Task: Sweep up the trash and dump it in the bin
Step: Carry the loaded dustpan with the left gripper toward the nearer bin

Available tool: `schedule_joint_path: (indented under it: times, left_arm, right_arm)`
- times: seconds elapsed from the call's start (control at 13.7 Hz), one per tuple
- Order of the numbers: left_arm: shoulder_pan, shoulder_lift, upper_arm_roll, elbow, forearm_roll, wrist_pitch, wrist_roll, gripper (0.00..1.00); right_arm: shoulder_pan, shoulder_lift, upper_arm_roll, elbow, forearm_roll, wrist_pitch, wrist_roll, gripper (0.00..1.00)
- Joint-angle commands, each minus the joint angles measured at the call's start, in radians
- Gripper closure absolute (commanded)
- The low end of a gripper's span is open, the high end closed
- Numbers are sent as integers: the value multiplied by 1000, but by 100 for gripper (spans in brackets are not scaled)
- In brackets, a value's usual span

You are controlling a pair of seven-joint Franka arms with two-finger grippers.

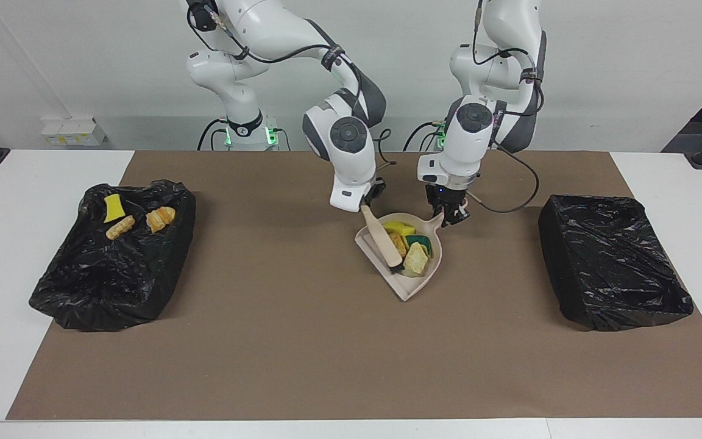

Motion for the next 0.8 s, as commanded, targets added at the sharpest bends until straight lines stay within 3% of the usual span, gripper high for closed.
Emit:
schedule_joint_path:
  times: [0.0,0.36,0.73]
  left_arm:
    - [4,-17,2,-13,4,37,-94,100]
    - [40,-8,5,51,0,64,-249,100]
    - [183,-27,8,212,2,-153,-237,100]
  right_arm:
    - [-71,-34,3,6,-52,-31,-19,100]
    - [-169,-77,3,6,-159,-94,-17,100]
    - [-175,-128,-6,6,-196,-167,13,100]
